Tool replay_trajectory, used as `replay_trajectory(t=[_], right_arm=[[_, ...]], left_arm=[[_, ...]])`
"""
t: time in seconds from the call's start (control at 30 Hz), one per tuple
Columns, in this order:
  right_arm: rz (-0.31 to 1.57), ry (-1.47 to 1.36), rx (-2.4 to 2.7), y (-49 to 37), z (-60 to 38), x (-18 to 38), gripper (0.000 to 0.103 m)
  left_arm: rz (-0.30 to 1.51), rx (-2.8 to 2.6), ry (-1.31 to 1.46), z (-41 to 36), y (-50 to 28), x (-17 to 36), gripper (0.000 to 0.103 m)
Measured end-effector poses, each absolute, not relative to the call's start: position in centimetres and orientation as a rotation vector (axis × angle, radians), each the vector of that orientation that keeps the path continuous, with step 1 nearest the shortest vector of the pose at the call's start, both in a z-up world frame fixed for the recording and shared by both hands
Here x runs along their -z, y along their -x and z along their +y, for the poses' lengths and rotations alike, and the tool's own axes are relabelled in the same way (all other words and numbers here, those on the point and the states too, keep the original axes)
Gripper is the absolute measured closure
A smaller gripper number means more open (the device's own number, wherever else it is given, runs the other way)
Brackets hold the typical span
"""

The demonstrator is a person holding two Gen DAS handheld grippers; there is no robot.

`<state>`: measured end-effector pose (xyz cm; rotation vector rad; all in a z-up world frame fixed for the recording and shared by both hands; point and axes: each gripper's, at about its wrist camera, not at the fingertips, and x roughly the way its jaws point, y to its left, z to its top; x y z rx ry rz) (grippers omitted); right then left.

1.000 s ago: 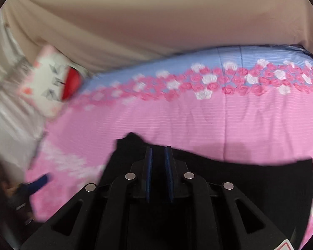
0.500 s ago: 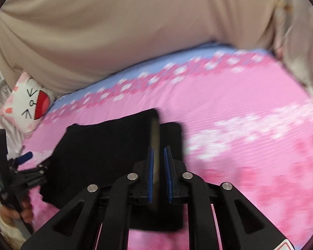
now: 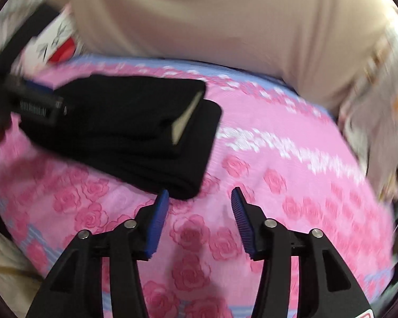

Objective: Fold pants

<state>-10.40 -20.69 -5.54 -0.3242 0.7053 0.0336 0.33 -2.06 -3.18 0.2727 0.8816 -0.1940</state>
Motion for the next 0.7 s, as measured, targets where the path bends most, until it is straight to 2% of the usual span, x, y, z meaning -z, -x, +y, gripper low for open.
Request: replay_trajectory(t=[0.1,0.13,0.17,0.23,0.33,0.37,0.43,0.53,0.57,0.63,0.67,0.7], right_arm=[[0.733,0.493,-0.046,9.1,-18.9,7.6,0.053],[0.723,0.526,-0.046,9.0,-18.4,7.7,0.056],[0.707,0.532,-0.054,8.7,-18.2,7.4,0.061],[0.706,0.465,-0.04,8.4,-18.8,6.1,0.085],[0.733,0.18,0.005,8.4,-22.8,4.7,0.092],[0.753,0.109,0.118,8.9,-24.9,5.2,0.103],[0.817,0.014,0.257,9.6,-29.1,6.9,0.103],[0.787,-0.273,0.201,11.7,-33.5,5.3,0.102],[0.733,-0.308,0.165,12.3,-33.6,3.6,0.092],[0.71,-0.359,0.061,12.0,-33.0,1.5,0.087],[0.715,-0.39,-0.002,11.4,-32.3,0.9,0.07],[0.713,-0.436,-0.084,10.3,-31.6,0.3,0.06]], left_arm=[[0.885,0.171,-0.294,-1.9,-0.1,3.6,0.005],[0.885,0.159,-0.306,-1.9,0.1,3.8,0.005],[0.882,0.146,-0.315,-1.8,0.2,3.8,0.005],[0.877,0.126,-0.322,-1.5,0.2,3.9,0.005],[0.881,0.108,-0.315,-1.0,0.1,4.1,0.005],[0.882,0.106,-0.311,-0.8,0.1,4.2,0.005],[0.885,0.096,-0.306,-0.5,0.0,4.5,0.005],[0.873,0.1,-0.309,-0.5,-0.2,4.7,0.005],[0.873,0.102,-0.314,-0.6,-0.2,4.6,0.005],[0.875,0.11,-0.309,-0.8,-0.4,4.3,0.005],[0.878,0.11,-0.298,-0.7,-0.6,4.2,0.005],[0.88,0.109,-0.293,-0.8,-0.7,4.2,0.005]])
